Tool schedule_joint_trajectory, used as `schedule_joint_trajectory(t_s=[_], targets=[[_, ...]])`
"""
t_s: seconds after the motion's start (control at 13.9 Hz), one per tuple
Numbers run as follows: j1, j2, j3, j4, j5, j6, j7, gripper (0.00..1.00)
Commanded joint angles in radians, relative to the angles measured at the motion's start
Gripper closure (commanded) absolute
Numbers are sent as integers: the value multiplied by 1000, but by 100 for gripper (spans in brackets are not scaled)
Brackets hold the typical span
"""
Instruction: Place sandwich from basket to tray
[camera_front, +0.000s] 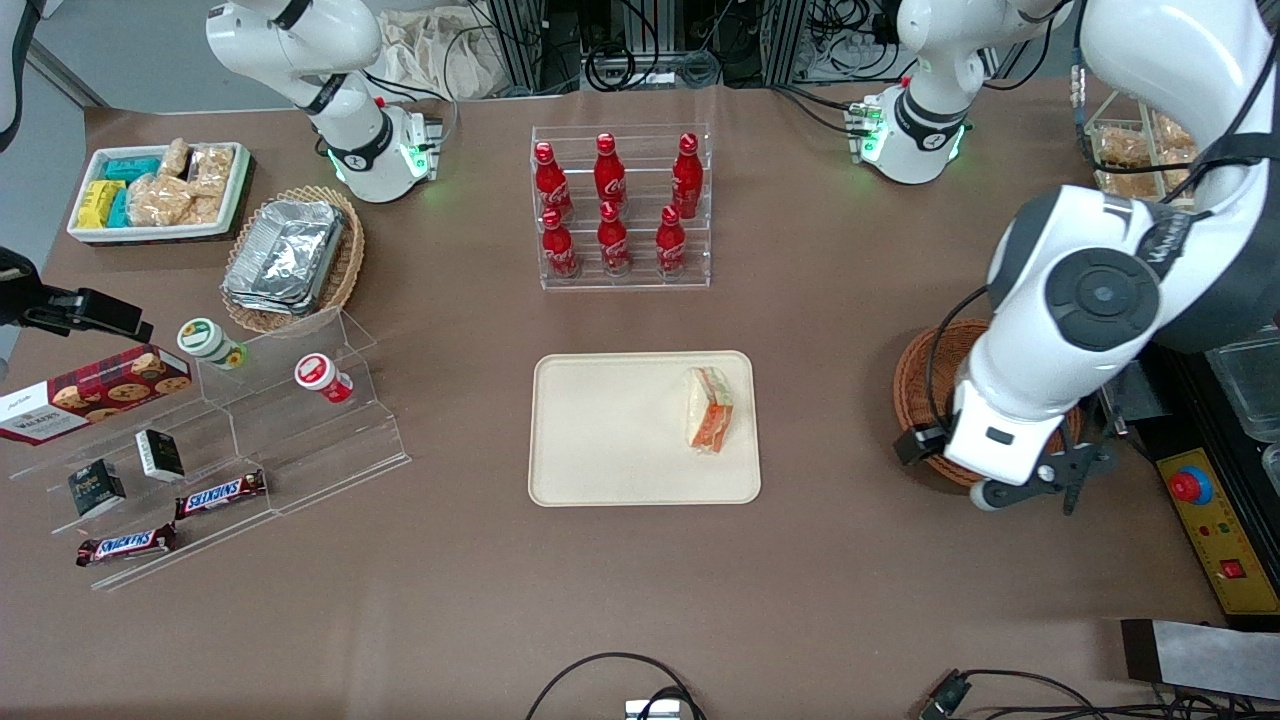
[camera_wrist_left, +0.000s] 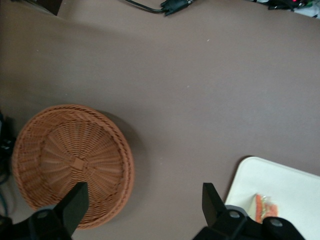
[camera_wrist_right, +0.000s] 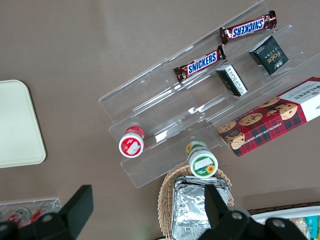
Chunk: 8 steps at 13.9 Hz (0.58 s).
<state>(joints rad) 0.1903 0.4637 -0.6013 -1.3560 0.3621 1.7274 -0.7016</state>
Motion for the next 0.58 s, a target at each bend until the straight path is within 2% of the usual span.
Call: schedule_joint_trajectory(t_s=[0.0, 0.14, 0.29, 0.51], targets=[[44, -49, -2, 8, -48, -66, 134, 0], [66, -94, 33, 8, -112, -81, 218, 0], [40, -158, 148, 3, -195, -109, 337, 0], [2, -238, 277, -14, -252, -164, 486, 0]])
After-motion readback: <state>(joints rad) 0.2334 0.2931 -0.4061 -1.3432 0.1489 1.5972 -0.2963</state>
